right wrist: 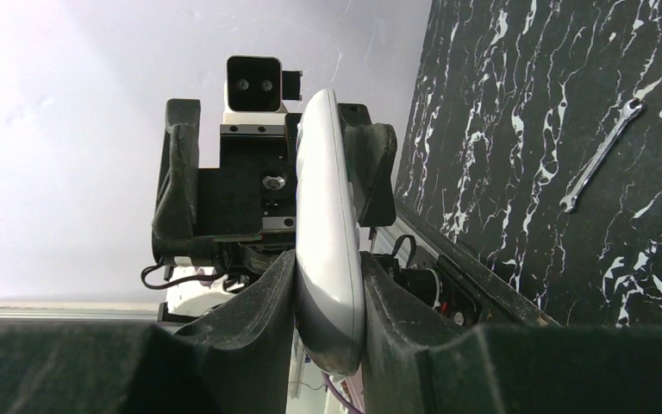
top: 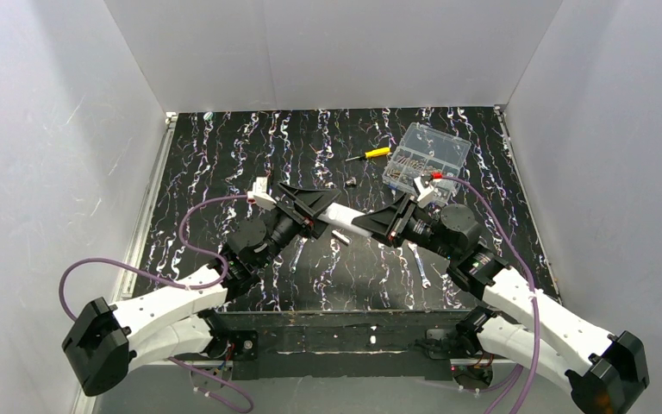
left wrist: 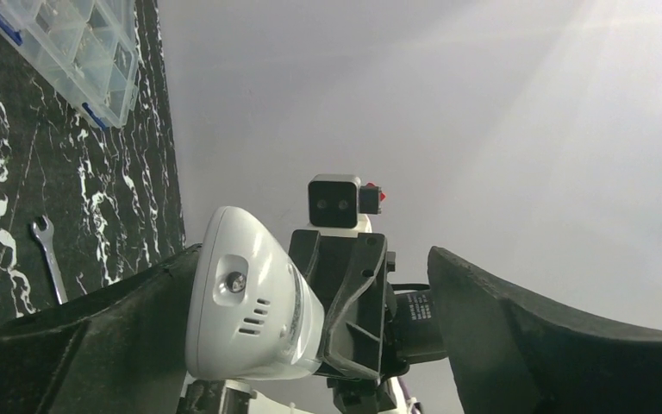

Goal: Load the batteries into the remote control
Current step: Place the remote control at the center of the board.

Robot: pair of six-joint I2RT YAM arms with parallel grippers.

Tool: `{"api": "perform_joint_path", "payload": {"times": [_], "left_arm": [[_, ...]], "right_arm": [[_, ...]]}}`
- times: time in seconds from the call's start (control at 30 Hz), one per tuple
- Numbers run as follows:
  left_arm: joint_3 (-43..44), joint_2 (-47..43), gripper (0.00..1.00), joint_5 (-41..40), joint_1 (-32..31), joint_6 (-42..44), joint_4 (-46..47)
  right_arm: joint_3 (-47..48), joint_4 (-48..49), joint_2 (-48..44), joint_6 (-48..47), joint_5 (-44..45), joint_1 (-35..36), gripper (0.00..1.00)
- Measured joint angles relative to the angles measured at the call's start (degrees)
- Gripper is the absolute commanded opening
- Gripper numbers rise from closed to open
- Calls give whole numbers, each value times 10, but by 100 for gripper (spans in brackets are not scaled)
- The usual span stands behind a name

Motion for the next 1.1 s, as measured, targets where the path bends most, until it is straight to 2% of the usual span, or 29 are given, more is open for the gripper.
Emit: {"api": "perform_joint_path", "payload": {"times": [0.27, 0.47, 0.6, 0.8, 0.93, 1.1], "left_arm": [[-6, -32, 98, -2, 0, -2, -59], [-7, -104, 98, -3, 0, 3, -172], [-7, -172, 98, -4, 0, 22, -283], [0, -248, 98, -11, 0, 64, -440], [28, -277, 98, -19, 0, 102, -541], [61, -290, 98, -28, 0, 133, -611]], "right_arm": [[5, -56, -20, -37, 12, -13, 1], [89, -197, -34, -120, 68, -23, 1], [169, -295, -29, -190, 116, -26, 1], [286, -442, 26, -326, 190, -26, 1], [314, -518, 66, -399, 245, -26, 1], [342, -603, 137, -469, 313, -25, 1]]}}
